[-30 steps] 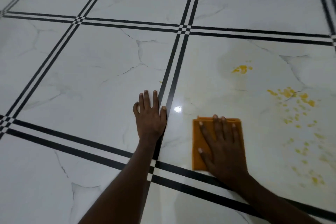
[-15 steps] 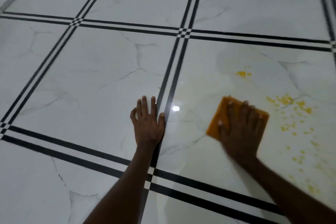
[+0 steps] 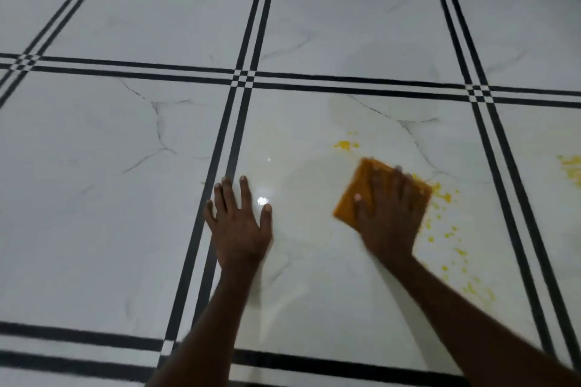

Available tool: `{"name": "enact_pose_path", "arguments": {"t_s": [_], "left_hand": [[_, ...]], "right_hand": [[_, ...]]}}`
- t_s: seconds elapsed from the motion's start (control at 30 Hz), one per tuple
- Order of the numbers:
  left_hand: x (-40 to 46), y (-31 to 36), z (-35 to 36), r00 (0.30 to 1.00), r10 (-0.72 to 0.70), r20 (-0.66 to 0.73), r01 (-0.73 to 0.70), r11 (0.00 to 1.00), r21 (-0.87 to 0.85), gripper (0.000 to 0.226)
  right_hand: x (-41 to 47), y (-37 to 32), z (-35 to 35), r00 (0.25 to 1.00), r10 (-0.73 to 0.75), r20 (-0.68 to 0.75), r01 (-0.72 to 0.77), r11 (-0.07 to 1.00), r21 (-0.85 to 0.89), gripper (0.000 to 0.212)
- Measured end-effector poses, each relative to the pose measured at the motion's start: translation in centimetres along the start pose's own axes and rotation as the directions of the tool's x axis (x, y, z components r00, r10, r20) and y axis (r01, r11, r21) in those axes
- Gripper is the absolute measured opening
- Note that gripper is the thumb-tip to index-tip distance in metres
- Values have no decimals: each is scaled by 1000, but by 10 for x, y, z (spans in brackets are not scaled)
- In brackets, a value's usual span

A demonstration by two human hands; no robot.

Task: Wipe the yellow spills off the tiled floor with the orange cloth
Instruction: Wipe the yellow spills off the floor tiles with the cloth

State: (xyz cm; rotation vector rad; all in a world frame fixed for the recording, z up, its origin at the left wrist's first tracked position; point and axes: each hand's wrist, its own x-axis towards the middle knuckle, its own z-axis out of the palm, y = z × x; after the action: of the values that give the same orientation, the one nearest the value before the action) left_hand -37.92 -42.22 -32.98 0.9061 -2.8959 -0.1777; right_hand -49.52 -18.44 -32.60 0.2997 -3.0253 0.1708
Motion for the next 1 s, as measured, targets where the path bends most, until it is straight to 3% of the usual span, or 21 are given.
{"name": "enact_pose_path", "arguments": {"t_s": [0.03, 0.07, 0.1, 0.17, 0.27, 0.33, 0.4, 0.47, 0.53, 0.57, 0.6, 0.67, 0.7, 0.77, 0.8, 0.83, 0.87, 0.93, 1.0], "left_hand": [[-1, 0, -1, 1000, -6, 6, 6, 1000, 4, 71], [1, 2, -2, 1000, -7, 19, 7, 1000, -6, 71], [4, 4, -4, 999, -9, 33, 9, 1000, -6, 72], [4, 4, -5, 999, -15, 48, 15, 1000, -4, 72], [7, 0, -5, 999, -17, 40, 17, 1000, 0, 73], [6, 1, -4, 999, -15, 40, 16, 1000, -5, 74], [6, 1, -3, 999, -19, 35, 19, 1000, -14, 75], [7, 1, -3, 999, -24, 37, 24, 999, -21, 75], [8, 3, -5, 998, -36, 56, 38, 999, -35, 76], [8, 4, -7, 997, -36, 66, 38, 999, -33, 77], [8, 4, -8, 997, -31, 74, 33, 999, -28, 77], [9, 2, -8, 997, -27, 78, 28, 999, -17, 78], [9, 1, -7, 997, -26, 77, 27, 1000, -13, 78], [8, 0, -4, 998, -17, 68, 17, 1000, -7, 78], [8, 0, -4, 998, -15, 59, 16, 1000, -6, 77], [9, 0, -3, 999, -17, 47, 17, 1000, -5, 76], [9, 1, -3, 999, -22, 44, 22, 1000, -6, 75], [7, 2, -2, 999, -25, 32, 25, 1000, -8, 74], [8, 1, -2, 999, -21, 30, 21, 1000, -1, 75]], "right_hand": [[-21, -13, -5, 988, 154, -7, -154, 988, 14, 72], [-45, -35, -10, 981, 194, -3, -194, 981, 19, 74], [-65, -57, -13, 991, 132, 33, -134, 990, 44, 77], [-62, -84, -11, 988, -134, 81, 123, 985, 122, 77], [53, -84, 8, 889, -450, 85, 443, 892, 94, 73], [135, -66, 26, 854, -510, 99, 511, 859, 22, 70], [179, -32, 33, 935, -354, 33, 355, 934, -40, 67], [165, -11, 24, 997, -6, -77, 8, 1000, 17, 67], [98, -31, 9, 941, 323, -102, -318, 946, 55, 70], [57, -54, 2, 936, 347, -58, -345, 938, 47, 74], [23, -79, -3, 964, 267, -12, -266, 962, 54, 77], [2, -110, -1, 995, -68, 66, 60, 992, 114, 79], [18, -111, 3, 956, -275, 100, 261, 955, 140, 79], [83, -91, 14, 763, -635, 121, 623, 772, 121, 76], [118, -78, 18, 687, -718, 112, 714, 695, 79, 73], [147, -63, 23, 687, -722, 85, 721, 691, 50, 70], [169, -46, 28, 768, -639, 41, 638, 770, 37, 67], [180, -12, 27, 948, -317, -30, 317, 948, -12, 63], [143, 3, 20, 995, -5, -101, 2, 1000, -24, 64]]}}
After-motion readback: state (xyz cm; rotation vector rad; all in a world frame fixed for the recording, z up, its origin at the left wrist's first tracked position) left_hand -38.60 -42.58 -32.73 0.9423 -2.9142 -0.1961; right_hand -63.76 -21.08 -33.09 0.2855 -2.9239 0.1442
